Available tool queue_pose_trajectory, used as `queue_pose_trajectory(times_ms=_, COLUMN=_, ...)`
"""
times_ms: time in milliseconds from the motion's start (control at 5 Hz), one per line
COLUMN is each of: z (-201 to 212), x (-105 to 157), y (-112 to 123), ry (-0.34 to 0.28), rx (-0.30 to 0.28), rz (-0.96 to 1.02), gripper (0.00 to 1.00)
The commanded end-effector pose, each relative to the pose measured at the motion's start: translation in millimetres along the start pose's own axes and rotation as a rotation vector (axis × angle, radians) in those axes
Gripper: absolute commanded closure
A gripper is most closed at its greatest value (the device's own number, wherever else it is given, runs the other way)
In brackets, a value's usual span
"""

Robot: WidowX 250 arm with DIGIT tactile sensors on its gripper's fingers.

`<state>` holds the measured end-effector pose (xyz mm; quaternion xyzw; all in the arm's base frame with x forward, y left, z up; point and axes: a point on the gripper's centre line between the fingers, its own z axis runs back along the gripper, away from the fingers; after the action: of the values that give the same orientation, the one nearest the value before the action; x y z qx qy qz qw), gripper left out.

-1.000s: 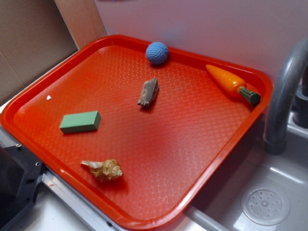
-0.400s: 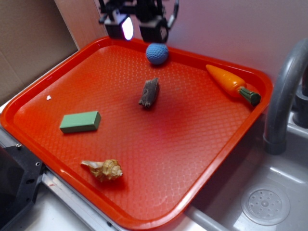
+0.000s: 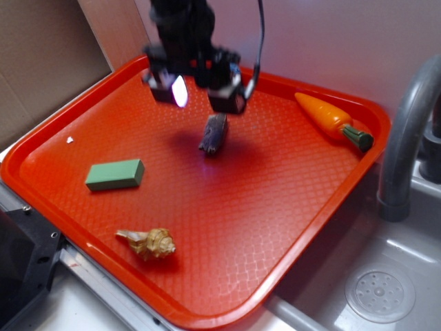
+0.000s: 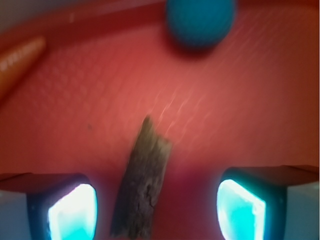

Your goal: Grab the wood chip.

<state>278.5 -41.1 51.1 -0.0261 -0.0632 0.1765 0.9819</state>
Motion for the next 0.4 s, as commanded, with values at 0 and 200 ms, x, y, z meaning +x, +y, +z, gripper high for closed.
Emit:
queue_pose_trajectory(times_ms=0, z=-16.3, x=13.0, y=-8.4, ry=-0.065, rx=-0.046, rz=0.063, gripper=0.00)
queue_pose_trajectory(times_ms=200, z=-21.5, x=7.3, y=-14.3, ry=-0.046, rx=-0.029, rz=0.043, gripper=0.00)
